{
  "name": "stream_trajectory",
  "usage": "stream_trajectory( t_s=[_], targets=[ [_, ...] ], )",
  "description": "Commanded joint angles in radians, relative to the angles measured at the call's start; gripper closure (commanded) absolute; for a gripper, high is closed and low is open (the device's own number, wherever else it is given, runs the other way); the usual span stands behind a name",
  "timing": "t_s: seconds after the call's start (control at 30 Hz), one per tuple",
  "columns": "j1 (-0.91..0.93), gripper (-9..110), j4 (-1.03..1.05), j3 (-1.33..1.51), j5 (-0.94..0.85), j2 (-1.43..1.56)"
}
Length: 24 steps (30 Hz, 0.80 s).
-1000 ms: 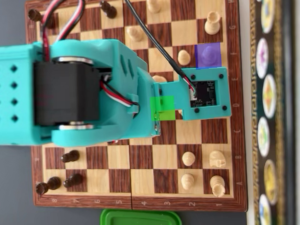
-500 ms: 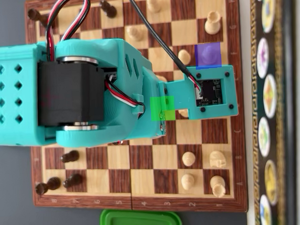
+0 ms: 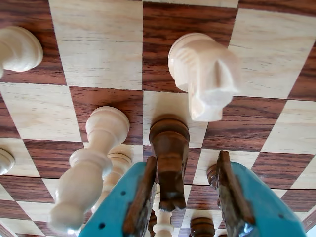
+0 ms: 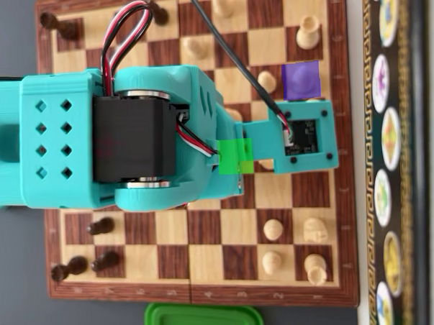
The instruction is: Play chess
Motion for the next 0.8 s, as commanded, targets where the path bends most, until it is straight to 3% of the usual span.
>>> stream_trajectory(
  t_s=[0.0, 0.33, 0.5, 0.77],
  targets=[
    [0.008, 84, -0.008, -0.023, -0.008, 0.012],
    [0.005, 84, -0.006, -0.054, -0.008, 0.012],
    [0.005, 97, -0.006, -0.058, -0.008, 0.012],
    [0.011, 98, -0.002, -0.061, -0.009, 0.012]
  ],
)
